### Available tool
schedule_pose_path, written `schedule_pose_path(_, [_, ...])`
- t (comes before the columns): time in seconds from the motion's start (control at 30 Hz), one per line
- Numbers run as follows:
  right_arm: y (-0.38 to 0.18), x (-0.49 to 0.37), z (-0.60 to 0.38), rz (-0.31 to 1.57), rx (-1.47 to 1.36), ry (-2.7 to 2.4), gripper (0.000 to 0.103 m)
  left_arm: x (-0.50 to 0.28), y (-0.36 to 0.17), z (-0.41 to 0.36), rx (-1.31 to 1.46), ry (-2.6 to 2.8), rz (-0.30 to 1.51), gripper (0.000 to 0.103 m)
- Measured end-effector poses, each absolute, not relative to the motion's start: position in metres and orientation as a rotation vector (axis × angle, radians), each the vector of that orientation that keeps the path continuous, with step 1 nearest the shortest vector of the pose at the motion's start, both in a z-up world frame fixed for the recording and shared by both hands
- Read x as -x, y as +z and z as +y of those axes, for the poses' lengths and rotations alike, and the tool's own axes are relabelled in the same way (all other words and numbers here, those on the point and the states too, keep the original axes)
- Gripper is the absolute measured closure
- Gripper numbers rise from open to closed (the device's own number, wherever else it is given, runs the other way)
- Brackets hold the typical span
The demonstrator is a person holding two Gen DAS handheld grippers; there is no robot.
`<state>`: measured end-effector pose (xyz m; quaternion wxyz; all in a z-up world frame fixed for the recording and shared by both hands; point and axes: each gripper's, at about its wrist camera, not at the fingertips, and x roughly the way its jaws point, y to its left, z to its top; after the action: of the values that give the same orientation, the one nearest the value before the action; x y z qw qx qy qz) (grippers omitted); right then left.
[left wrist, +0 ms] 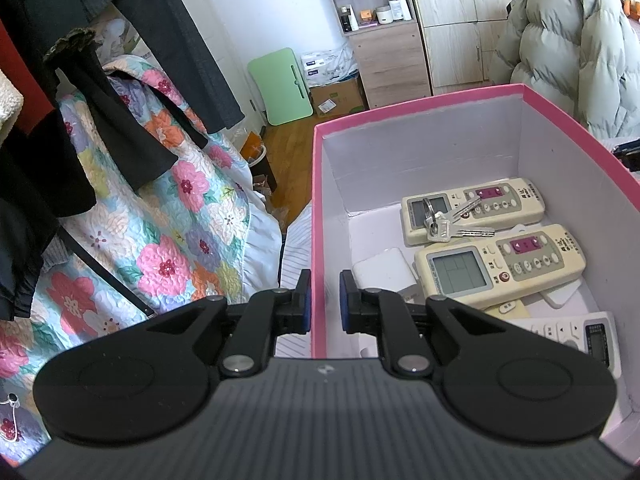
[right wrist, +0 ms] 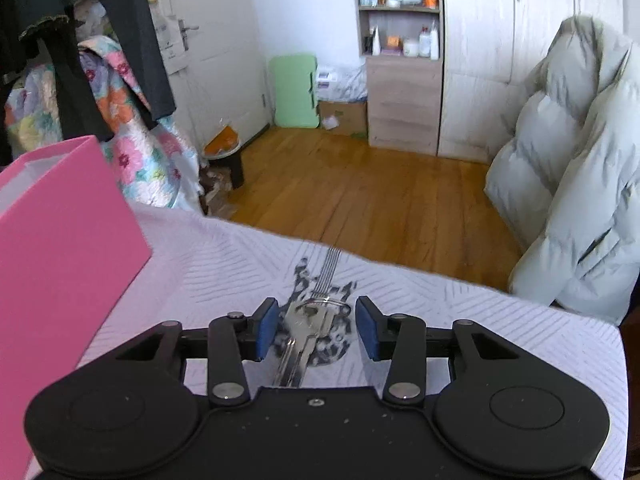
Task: Organize rigid objects
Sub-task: 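Move the right gripper back and grasp the silver key bunch, then carry the silver keys into the pink box and release them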
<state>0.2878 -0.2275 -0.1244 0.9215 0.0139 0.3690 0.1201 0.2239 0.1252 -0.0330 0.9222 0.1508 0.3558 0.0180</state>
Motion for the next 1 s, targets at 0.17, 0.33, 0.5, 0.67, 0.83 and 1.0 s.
schedule_pose_path(0.17, [-0.123, -0.282, -0.224, 0.726, 0.005, 0.266, 0.086, -0.223, -0.033, 0.124, -0.312, 0.036, 0.731, 0.091])
schedule_pose_path(0.33, [-0.111, -0.269, -0.224, 0.688, -0.010, 0.272, 0.091, -0.223, -0.033, 0.124, -0.311, 0.037, 0.731, 0.091])
schedule_pose_path(0.5, [-0.093, -0.253, -0.227, 0.645, -0.052, 0.291, 0.091, -0.223, -0.033, 0.124, -0.311, 0.037, 0.731, 0.091])
schedule_pose_path(0.67, [-0.060, -0.228, -0.216, 0.565, -0.053, 0.343, 0.091, -0.223, -0.033, 0.124, -0.311, 0.037, 0.731, 0.091])
schedule_pose_path(0.83, [-0.023, -0.200, -0.190, 0.497, -0.039, 0.460, 0.091, -0.223, -0.034, 0.124, -0.310, 0.037, 0.731, 0.091])
schedule_pose_path(1.0, [-0.008, -0.184, -0.146, 0.475, 0.068, 0.568, 0.091, -0.223, -0.033, 0.124, -0.308, 0.035, 0.730, 0.091])
